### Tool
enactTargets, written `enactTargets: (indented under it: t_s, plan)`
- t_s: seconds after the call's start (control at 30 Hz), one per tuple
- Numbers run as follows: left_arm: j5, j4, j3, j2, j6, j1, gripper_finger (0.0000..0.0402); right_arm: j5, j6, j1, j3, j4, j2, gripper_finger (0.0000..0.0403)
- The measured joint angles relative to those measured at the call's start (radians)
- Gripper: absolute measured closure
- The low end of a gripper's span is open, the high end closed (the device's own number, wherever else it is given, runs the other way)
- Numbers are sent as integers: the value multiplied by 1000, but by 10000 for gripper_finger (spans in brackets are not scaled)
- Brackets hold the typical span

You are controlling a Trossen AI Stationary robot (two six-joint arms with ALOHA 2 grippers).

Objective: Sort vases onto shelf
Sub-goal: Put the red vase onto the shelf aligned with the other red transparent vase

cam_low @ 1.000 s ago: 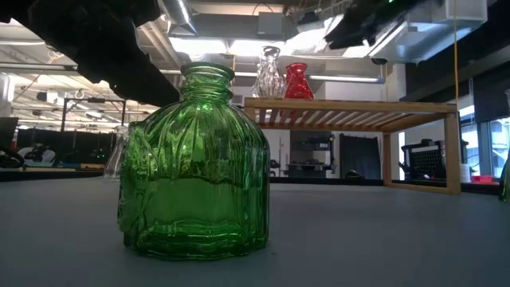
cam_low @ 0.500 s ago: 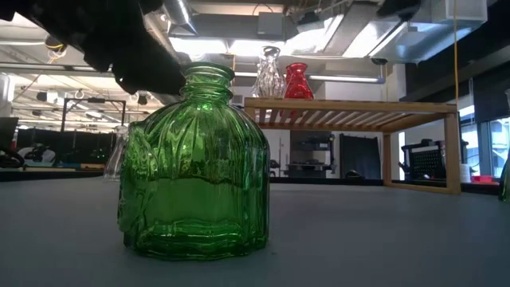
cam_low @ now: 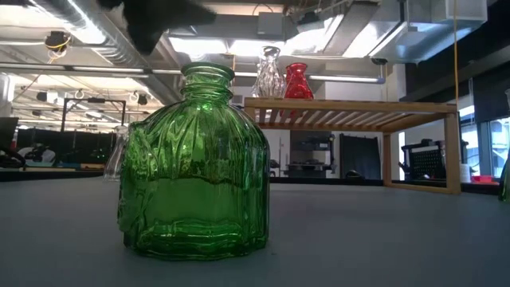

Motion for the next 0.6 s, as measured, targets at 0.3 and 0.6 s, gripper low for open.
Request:
enactTargets:
  t_s: [0.3,0.6]
  plan:
    - [-3,3,179,133,167,3,234,216,-2,152,0,6,50,172]
    - [-2,2,262,162,107,50,234,240,-151,163,0,38,53,172]
